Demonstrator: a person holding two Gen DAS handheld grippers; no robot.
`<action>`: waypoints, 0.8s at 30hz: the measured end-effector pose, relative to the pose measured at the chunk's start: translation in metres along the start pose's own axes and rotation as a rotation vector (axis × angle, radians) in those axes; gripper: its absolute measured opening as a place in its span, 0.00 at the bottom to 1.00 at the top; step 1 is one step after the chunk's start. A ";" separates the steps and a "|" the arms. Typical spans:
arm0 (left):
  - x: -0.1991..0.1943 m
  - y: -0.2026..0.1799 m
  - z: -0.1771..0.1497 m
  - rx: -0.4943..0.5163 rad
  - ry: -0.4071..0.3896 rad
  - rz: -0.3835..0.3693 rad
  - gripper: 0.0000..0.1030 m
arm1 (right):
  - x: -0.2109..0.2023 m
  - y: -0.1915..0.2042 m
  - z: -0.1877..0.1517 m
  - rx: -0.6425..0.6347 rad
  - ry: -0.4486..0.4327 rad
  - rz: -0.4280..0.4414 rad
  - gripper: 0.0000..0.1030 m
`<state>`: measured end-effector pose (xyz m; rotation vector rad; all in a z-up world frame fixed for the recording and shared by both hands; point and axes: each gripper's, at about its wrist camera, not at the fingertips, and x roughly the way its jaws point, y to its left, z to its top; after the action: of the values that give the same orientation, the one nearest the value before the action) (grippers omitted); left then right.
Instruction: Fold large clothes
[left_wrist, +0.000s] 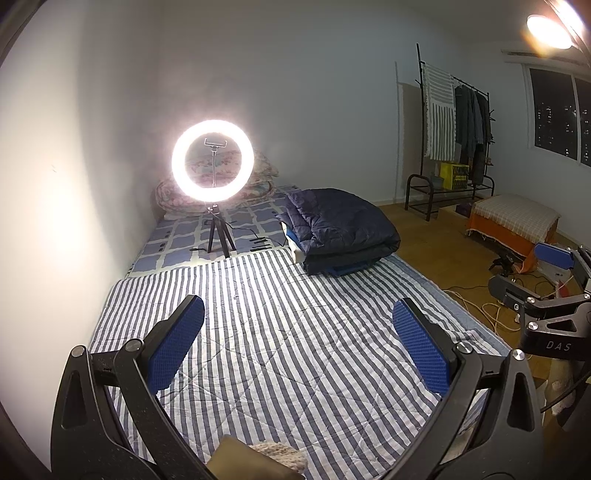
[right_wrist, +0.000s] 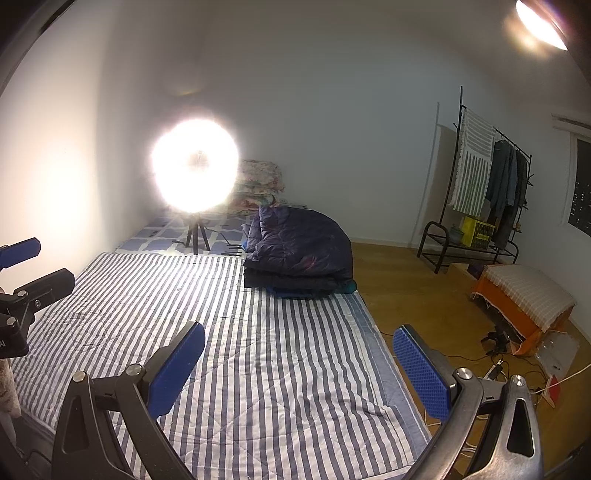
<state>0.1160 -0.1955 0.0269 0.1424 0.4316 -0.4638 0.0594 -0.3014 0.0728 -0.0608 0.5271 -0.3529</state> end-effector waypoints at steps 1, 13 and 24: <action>0.000 0.000 0.000 0.001 0.000 0.000 1.00 | 0.000 0.000 0.000 0.001 -0.001 0.001 1.00; -0.001 0.000 0.000 0.003 -0.002 0.004 1.00 | 0.001 0.001 0.002 0.002 0.002 0.004 1.00; 0.000 0.001 0.000 0.001 -0.002 0.008 1.00 | 0.001 0.002 0.001 0.008 0.004 0.011 1.00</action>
<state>0.1167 -0.1943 0.0267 0.1449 0.4282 -0.4560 0.0615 -0.2996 0.0724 -0.0496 0.5301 -0.3440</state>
